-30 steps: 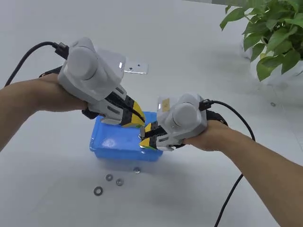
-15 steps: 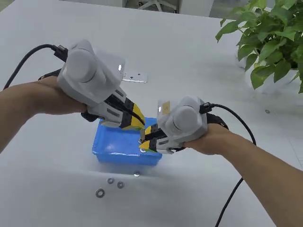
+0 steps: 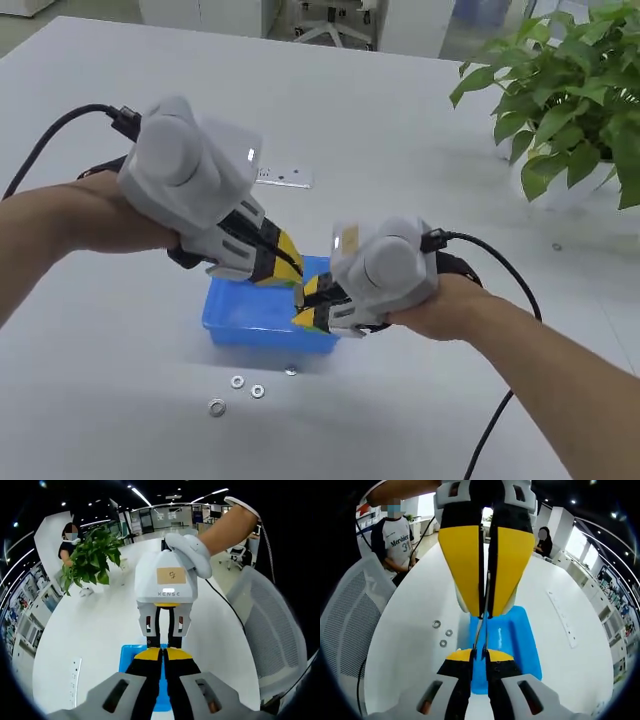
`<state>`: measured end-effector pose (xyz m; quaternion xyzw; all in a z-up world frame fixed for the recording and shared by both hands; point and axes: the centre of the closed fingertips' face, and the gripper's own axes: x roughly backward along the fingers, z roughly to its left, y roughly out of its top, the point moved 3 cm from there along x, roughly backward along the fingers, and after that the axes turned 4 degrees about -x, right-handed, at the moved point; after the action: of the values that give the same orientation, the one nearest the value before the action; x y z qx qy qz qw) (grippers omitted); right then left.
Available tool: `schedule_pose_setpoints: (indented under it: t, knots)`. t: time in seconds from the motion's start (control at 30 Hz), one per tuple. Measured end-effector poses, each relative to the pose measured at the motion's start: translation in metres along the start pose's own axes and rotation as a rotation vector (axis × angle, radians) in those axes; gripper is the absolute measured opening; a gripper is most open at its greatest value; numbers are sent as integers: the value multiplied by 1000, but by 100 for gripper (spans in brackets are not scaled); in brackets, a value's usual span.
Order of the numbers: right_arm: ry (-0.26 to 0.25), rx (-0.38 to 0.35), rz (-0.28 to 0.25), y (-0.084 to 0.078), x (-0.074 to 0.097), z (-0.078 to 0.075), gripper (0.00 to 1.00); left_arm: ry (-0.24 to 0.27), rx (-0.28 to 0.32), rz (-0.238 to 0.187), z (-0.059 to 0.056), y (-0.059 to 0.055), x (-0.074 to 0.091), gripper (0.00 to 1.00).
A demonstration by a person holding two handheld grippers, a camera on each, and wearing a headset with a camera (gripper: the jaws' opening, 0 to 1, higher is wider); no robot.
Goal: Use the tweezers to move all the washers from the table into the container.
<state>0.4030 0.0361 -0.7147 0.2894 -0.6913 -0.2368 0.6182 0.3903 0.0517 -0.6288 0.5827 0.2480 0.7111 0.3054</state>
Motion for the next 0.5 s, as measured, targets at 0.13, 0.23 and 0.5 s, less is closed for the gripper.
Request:
schedule_pose_setpoints:
  t: [0.13,0.23,0.5]
  knots:
    - [5,0,1,0,-1,5,11,-1,6,0,-5,-1,0,5]
    - [10,1,2,-1,-3,9,11,-1,9,2,-8,-2,0,5]
    - [27,1,9,-4,-9,18,11,-10,24,2,-17,-7,-3,5]
